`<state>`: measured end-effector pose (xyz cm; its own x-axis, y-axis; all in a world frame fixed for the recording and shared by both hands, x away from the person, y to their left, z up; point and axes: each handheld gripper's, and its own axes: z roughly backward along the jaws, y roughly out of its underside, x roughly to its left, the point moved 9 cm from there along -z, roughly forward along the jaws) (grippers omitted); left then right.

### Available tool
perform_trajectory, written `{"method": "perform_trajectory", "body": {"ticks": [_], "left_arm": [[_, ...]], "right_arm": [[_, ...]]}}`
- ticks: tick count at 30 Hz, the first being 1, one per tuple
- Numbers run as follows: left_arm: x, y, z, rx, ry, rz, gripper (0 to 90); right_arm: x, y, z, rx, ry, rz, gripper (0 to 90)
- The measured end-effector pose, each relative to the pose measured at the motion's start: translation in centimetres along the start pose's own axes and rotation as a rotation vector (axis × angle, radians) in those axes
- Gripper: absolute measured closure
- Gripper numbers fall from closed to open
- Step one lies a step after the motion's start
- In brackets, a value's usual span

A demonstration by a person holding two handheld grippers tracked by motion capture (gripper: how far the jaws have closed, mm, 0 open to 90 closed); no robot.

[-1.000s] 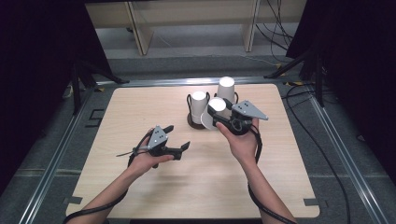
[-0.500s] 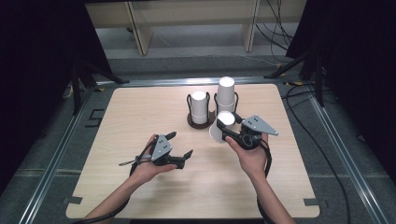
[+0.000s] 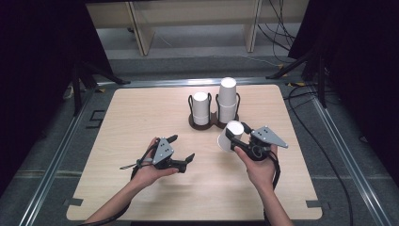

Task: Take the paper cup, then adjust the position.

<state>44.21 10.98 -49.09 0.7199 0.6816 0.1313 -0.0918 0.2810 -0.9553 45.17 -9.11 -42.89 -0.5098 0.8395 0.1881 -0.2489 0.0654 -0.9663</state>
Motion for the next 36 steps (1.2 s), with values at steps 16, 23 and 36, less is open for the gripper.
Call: {"method": "perform_trajectory", "body": {"ticks": [16, 23, 36], "left_arm": [[-0.9, 0.1, 0.1, 0.001, 0.017, 0.006, 6.8], [-1.6, 0.0, -0.7, -0.009, 0.051, 0.013, 7.0], [-4.0, -1.3, -2.0, -0.038, 0.149, 0.009, 6.0]], "right_arm": [[-0.5, 1.0, 0.2, 0.011, 0.008, -0.033, 36.1], [-2.0, 1.4, 0.6, 0.006, 0.018, -0.167, 36.0], [-4.4, 2.4, 0.8, 0.029, 0.032, -0.374, 35.9]]}}
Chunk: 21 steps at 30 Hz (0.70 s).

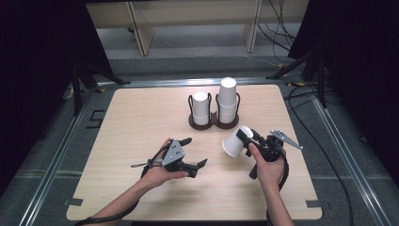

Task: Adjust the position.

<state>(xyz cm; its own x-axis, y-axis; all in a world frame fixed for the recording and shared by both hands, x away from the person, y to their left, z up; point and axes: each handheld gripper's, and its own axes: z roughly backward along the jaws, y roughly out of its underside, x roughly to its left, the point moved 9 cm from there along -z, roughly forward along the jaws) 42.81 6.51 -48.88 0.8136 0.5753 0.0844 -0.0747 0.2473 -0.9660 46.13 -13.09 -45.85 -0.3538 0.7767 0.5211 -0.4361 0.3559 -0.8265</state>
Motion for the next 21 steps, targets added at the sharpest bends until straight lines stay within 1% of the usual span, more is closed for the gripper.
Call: {"method": "perform_trajectory", "body": {"ticks": [1, 2, 3, 4, 5, 6, 7, 8, 9, 10, 11, 12, 13, 14, 15, 16, 17, 18, 21], "left_arm": [[-0.1, 0.0, -0.1, 0.005, 0.002, -0.002, 6.0], [-0.1, -0.1, -0.3, -0.002, 0.005, -0.002, 5.9], [-0.2, 0.0, -0.4, 0.006, 0.007, -0.003, 5.9], [-0.2, -0.1, -0.6, -0.001, 0.011, 0.003, 6.0], [-0.2, -0.2, -0.7, 0.007, 0.013, -0.001, 5.9], [-0.2, -0.3, -0.8, 0.004, 0.018, -0.002, 5.8], [-0.2, -0.4, -0.9, 0.004, 0.02, -0.005, 5.8], [-0.1, -0.6, -1.0, 0.003, 0.021, -0.008, 5.7], [-0.1, -0.7, -1.2, 0.001, 0.022, -0.006, 5.7], [-0.1, -0.9, -1.4, -0.015, 0.026, -0.009, 5.7], [0.0, -1.0, -1.5, -0.006, 0.021, -0.008, 5.7], [0.1, -1.1, -1.6, -0.004, 0.023, -0.01, 5.7], [0.1, -1.2, -1.9, -0.014, 0.027, -0.005, 5.7], [0.1, -1.2, -1.9, -0.001, 0.032, -0.013, 5.7], [0.0, -1.4, -2.2, -0.012, 0.042, -0.012, 5.6], [0.0, -1.4, -2.3, -0.001, 0.046, -0.012, 5.5], [-0.1, -1.6, -2.5, -0.008, 0.058, -0.019, 5.5], [-0.1, -1.6, -2.7, 0.0, 0.067, -0.024, 5.6], [-0.5, -1.7, -3.3, 0.006, 0.1, -0.026, 5.9]], "right_arm": [[-0.2, 0.0, -0.1, -0.001, -0.003, -0.006, 35.9], [-0.2, 0.1, -0.1, 0.009, -0.008, -0.04, 35.9], [-0.4, 0.1, -0.2, 0.007, -0.007, -0.044, 35.9], [-0.5, 0.1, -0.2, 0.009, -0.015, -0.046, 35.9], [-0.5, 0.1, -0.2, 0.01, -0.013, -0.053, 35.9], [-0.5, 0.2, -0.3, 0.021, -0.01, -0.084, 35.9], [-0.6, 0.1, -0.3, 0.021, -0.016, -0.083, 35.9], [-0.7, 0.1, -0.3, 0.025, -0.016, -0.104, 35.9], [-0.7, 0.1, -0.4, 0.024, -0.026, -0.115, 35.9], [-0.9, 0.1, -0.4, 0.035, -0.014, -0.123, 35.9], [-0.8, 0.1, -0.5, 0.031, -0.026, -0.132, 35.9], [-0.9, 0.1, -0.7, 0.034, -0.029, -0.13, 35.9], [-0.9, 0.2, -0.8, 0.042, -0.028, -0.138, 35.9], [-0.8, 0.3, -0.9, 0.053, -0.026, -0.146, 35.9], [-0.8, 0.4, -1.1, 0.057, -0.032, -0.148, 35.9], [-0.8, 0.4, -1.2, 0.059, -0.046, -0.154, 35.9], [-0.8, 0.5, -1.4, 0.064, -0.047, -0.16, 35.9], [-0.9, 0.6, -1.5, 0.078, -0.027, -0.168, 35.9], [-0.9, 0.6, -1.9, 0.089, -0.035, -0.174, 35.9]]}}
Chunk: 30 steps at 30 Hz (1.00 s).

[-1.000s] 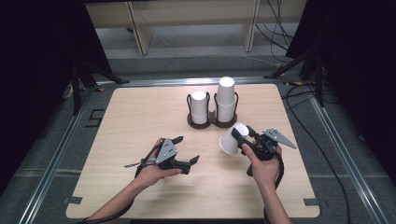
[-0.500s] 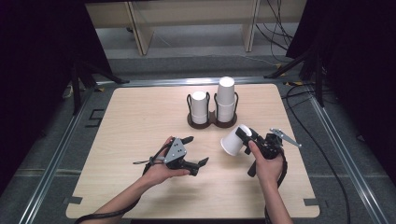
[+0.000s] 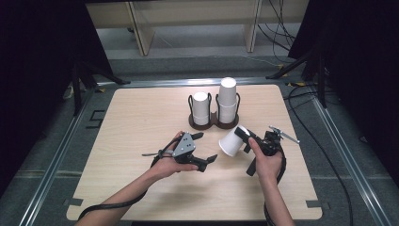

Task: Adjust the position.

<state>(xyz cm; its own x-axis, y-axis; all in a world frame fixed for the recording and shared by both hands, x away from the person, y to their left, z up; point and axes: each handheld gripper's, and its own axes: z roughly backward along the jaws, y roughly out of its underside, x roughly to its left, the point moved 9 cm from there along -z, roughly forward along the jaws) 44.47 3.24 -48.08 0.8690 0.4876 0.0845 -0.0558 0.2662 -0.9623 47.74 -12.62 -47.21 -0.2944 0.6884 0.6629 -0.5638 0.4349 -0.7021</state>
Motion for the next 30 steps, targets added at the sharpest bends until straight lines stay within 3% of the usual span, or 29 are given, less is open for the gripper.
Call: {"method": "perform_trajectory", "body": {"ticks": [5, 8, 10, 12, 16, 19, 20, 23, 25, 30], "left_arm": [[0.0, -0.2, -0.9, 0.008, 0.005, -0.011, 5.8], [-0.1, -0.3, -1.4, 0.011, 0.007, -0.018, 5.8], [-0.2, -0.3, -1.9, 0.007, 0.01, -0.024, 5.8], [-0.2, -0.2, -2.2, 0.015, 0.011, -0.031, 5.8], [-0.2, 0.1, -2.7, 0.022, 0.01, -0.038, 6.0], [0.0, 0.2, -3.0, 0.018, 0.006, -0.046, 6.2], [0.0, 0.2, -3.1, 0.011, 0.007, -0.045, 6.3], [0.1, 0.4, -3.2, 0.021, 0.006, -0.052, 6.6], [0.2, 0.4, -3.2, 0.02, 0.003, -0.05, 6.7], [0.4, 0.3, -3.4, 0.009, -0.001, -0.062, 8.0]], "right_arm": [[0.3, -0.5, -0.3, -0.009, -0.021, -0.018, 36.0], [0.3, -0.7, -0.4, -0.007, -0.01, -0.022, 35.9], [0.6, -0.8, -0.5, -0.002, -0.018, -0.065, 36.0], [0.3, -0.9, -0.6, -0.009, -0.012, -0.038, 35.9], [0.3, -1.0, -0.8, -0.013, -0.008, -0.039, 35.9], [0.5, -1.0, -0.9, -0.007, -0.01, -0.058, 36.0], [0.9, -1.0, -0.9, 0.003, -0.027, -0.11, 36.0], [0.6, -1.2, -1.0, -0.005, -0.021, -0.069, 36.0], [0.8, -1.2, -1.1, -0.002, -0.027, -0.09, 36.0], [0.8, -1.3, -1.3, -0.008, -0.029, -0.085, 36.0]]}}
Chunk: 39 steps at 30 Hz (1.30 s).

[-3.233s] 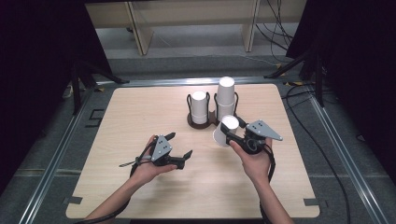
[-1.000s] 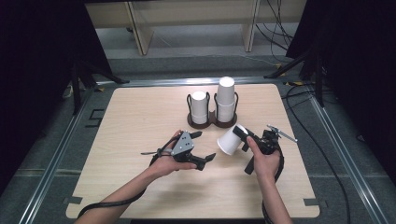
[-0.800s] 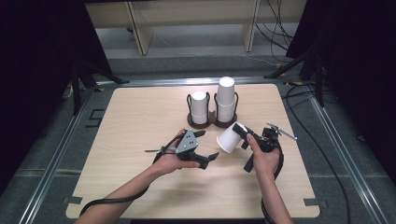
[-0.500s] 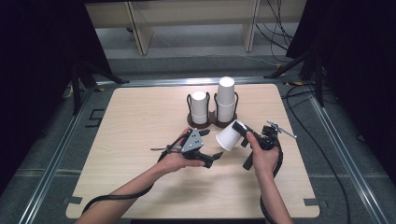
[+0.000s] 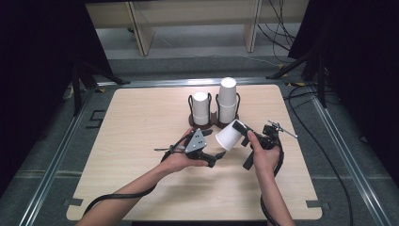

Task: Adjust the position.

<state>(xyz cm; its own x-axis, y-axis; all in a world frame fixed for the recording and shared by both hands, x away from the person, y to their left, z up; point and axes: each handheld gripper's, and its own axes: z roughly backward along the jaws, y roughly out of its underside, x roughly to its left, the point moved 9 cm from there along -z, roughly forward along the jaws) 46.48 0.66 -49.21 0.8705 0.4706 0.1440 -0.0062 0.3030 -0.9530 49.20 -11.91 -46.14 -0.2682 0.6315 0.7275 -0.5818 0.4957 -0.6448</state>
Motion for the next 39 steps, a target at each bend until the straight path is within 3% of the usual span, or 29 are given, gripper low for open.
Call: {"method": "perform_trajectory", "body": {"ticks": [13, 22, 23, 24, 26, 30, 31, 33, 36, 37, 38, 39], "left_arm": [[0.3, 0.1, -0.8, -0.024, -0.002, 0.002, 10.2], [0.1, 0.5, -1.4, -0.011, 0.007, 0.016, 10.2], [0.1, 0.5, -1.5, -0.007, 0.007, 0.017, 10.1], [0.1, 0.5, -1.6, -0.006, 0.007, 0.019, 10.1], [0.2, 0.5, -1.7, -0.01, 0.003, 0.021, 10.0], [0.2, 0.3, -2.0, -0.022, 0.004, 0.036, 10.1], [0.3, 0.4, -2.0, -0.01, -0.001, 0.041, 10.2], [0.4, 0.3, -2.0, -0.013, -0.002, 0.047, 10.7], [0.4, 0.4, -2.1, -0.015, -0.007, 0.044, 12.3], [0.4, 0.4, -2.1, -0.011, -0.005, 0.046, 13.5], [0.5, 0.5, -2.1, -0.011, -0.007, 0.047, 13.5], [0.5, 0.4, -2.2, -0.021, -0.006, 0.049, 13.6]], "right_arm": [[0.4, -0.2, -0.1, -0.005, -0.022, -0.04, 36.0], [0.6, -0.3, -0.2, -0.009, -0.029, -0.047, 36.0], [0.7, -0.3, -0.2, -0.007, -0.033, -0.065, 36.0], [0.5, -0.3, -0.3, -0.009, -0.028, -0.038, 36.0], [0.7, -0.3, -0.3, -0.01, -0.048, -0.045, 36.0], [0.6, -0.2, -0.4, -0.009, -0.033, -0.044, 36.0], [1.0, -0.1, -0.4, 0.0, -0.044, -0.092, 36.0], [0.9, -0.1, -0.4, -0.005, -0.039, -0.054, 36.0], [0.9, -0.1, -0.5, -0.006, -0.044, -0.052, 36.0], [0.9, -0.1, -0.5, -0.003, -0.074, -0.042, 36.0], [0.9, 0.0, -0.5, -0.001, -0.07, -0.045, 36.0], [0.7, 0.0, -0.5, 0.001, -0.035, -0.051, 36.0]]}}
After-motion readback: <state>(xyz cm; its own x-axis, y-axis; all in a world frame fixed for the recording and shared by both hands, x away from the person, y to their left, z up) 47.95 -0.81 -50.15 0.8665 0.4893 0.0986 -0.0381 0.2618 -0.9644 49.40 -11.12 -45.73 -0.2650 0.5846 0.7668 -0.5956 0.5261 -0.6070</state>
